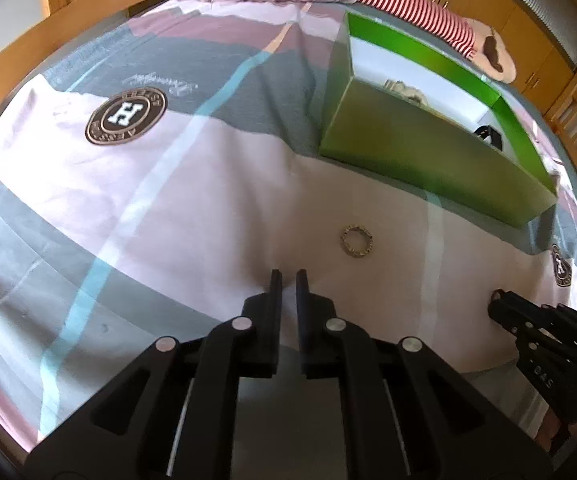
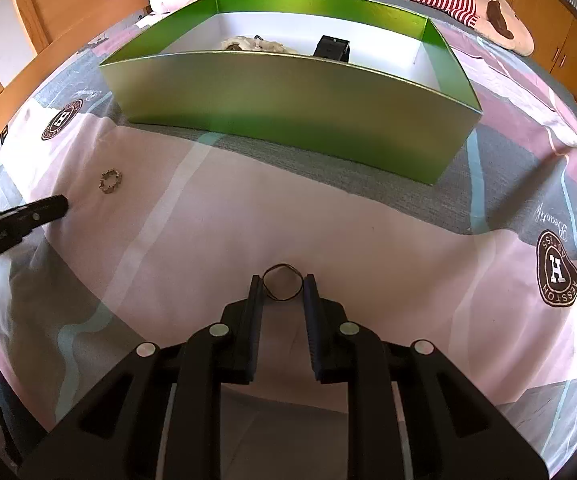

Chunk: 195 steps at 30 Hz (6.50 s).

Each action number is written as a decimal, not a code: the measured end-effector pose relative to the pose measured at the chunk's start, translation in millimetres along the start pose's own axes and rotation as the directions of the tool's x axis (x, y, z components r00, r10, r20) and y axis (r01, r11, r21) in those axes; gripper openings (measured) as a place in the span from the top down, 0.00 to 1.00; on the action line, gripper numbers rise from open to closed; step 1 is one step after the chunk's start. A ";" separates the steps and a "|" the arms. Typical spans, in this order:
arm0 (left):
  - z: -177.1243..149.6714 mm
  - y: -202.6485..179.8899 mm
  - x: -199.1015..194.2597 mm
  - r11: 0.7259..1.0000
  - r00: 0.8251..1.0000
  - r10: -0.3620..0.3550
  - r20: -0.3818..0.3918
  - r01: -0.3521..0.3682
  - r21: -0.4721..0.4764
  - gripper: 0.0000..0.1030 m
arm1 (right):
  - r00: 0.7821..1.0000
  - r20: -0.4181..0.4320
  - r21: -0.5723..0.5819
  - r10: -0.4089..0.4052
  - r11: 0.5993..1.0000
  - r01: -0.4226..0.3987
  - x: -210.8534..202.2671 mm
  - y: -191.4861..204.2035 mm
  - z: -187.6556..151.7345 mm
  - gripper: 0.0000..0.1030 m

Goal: Organize jewelry

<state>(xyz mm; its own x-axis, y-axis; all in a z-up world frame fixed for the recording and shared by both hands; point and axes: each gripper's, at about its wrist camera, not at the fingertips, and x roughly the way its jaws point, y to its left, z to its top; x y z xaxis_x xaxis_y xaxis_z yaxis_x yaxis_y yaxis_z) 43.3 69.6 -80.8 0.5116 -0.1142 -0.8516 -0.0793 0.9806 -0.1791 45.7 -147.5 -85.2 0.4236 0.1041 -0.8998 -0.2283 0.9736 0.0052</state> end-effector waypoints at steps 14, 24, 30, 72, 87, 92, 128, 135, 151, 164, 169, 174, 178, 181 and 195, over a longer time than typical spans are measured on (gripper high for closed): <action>23.2 -68.0 36.9 0.970 0.995 0.102 0.002 -0.100 0.223 0.58 | 1.000 -0.007 -0.009 -0.004 1.000 0.004 0.7 0.4 0.7 0.80; 11.7 -57.6 23.6 0.980 0.998 0.061 0.000 -0.060 0.191 0.80 | 1.000 -0.005 -0.011 -0.009 1.000 0.009 2.2 3.5 3.6 0.80; -2.6 -69.3 10.6 0.976 0.999 0.035 0.000 -0.035 0.217 0.80 | 1.000 0.004 0.006 -0.010 1.000 0.010 -2.1 -1.1 3.6 0.80; -0.8 -71.9 -0.2 0.981 1.000 0.023 0.016 -0.025 0.190 0.80 | 0.999 0.041 0.045 -0.011 0.999 0.009 -13.2 -13.7 12.5 0.80; 119.7 -104.2 -20.8 0.969 0.979 -0.029 0.200 -0.022 0.247 0.80 | 0.961 0.275 0.121 -0.036 0.993 0.003 -56.0 -51.0 108.6 0.80; 149.4 -110.4 9.6 0.969 0.982 -0.029 0.184 -0.018 0.245 0.80 | 0.968 0.242 0.151 -0.058 0.988 0.021 -28.8 -61.1 122.6 0.80; 120.3 -112.3 -4.8 0.968 0.980 0.054 0.190 -0.098 0.230 0.02 | 0.948 0.294 0.193 -0.125 0.979 0.069 -57.8 -66.4 108.1 0.08; 121.0 -109.9 -7.8 0.968 0.982 0.052 0.180 -0.094 0.234 0.02 | 0.946 0.298 0.189 -0.128 0.979 0.073 -59.9 -63.9 107.2 0.08; 122.2 -107.7 -9.6 0.964 0.985 0.053 0.163 -0.093 0.251 0.02 | 0.942 0.307 0.179 -0.133 0.981 0.080 -67.5 -53.6 107.4 0.08; 123.3 -109.6 -7.6 0.963 0.987 0.045 0.151 -0.083 0.256 0.02 | 0.942 0.305 0.197 -0.141 0.977 0.083 -67.4 -57.2 106.3 0.08; 123.6 -109.1 -7.3 0.966 0.990 0.015 0.144 -0.051 0.252 0.02 | 0.945 0.293 0.207 -0.144 0.975 0.084 -65.0 -60.8 104.9 0.08; 123.1 -112.0 -6.4 0.964 0.989 0.030 0.146 -0.067 0.256 0.02 | 0.945 0.290 0.214 -0.148 0.973 0.087 -64.6 -63.2 103.0 0.08; 122.3 -116.1 -4.8 0.960 0.988 0.045 0.147 -0.083 0.268 0.02 | 0.945 0.288 0.219 -0.152 0.972 0.090 -64.5 -64.7 102.2 0.08; 121.6 -117.0 -4.2 0.959 0.987 0.049 0.150 -0.088 0.269 0.02 | 0.945 0.287 0.222 -0.155 0.971 0.092 -64.1 -65.9 101.2 0.08; 117.0 -121.8 -3.3 0.951 0.986 0.053 0.158 -0.098 0.293 0.02 | 0.945 0.282 0.236 -0.164 0.967 0.098 -63.9 -69.5 98.7 0.08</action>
<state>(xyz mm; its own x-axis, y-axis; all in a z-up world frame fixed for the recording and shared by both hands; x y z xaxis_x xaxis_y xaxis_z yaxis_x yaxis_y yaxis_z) 151.4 -30.8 1.4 0.6356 -0.0357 -0.7712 0.1252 0.9905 0.0573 121.0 -201.8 15.0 0.6849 -0.0043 -0.7286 0.0278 0.9994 0.0203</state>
